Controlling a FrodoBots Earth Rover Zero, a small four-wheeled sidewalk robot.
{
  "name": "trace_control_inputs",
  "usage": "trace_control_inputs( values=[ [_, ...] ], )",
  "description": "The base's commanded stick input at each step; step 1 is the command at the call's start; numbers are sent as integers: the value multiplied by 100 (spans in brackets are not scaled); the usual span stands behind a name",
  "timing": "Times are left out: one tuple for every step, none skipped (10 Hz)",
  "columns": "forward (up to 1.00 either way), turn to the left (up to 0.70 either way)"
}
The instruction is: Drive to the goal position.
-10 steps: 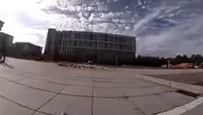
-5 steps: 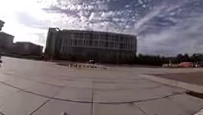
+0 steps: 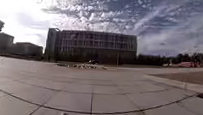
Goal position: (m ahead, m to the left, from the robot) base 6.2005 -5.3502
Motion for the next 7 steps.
trace_control_inputs(
  values=[
    [70,0],
    [70,0],
    [70,0],
    [70,0],
    [70,0],
    [70,0],
    [70,0]
  ],
)
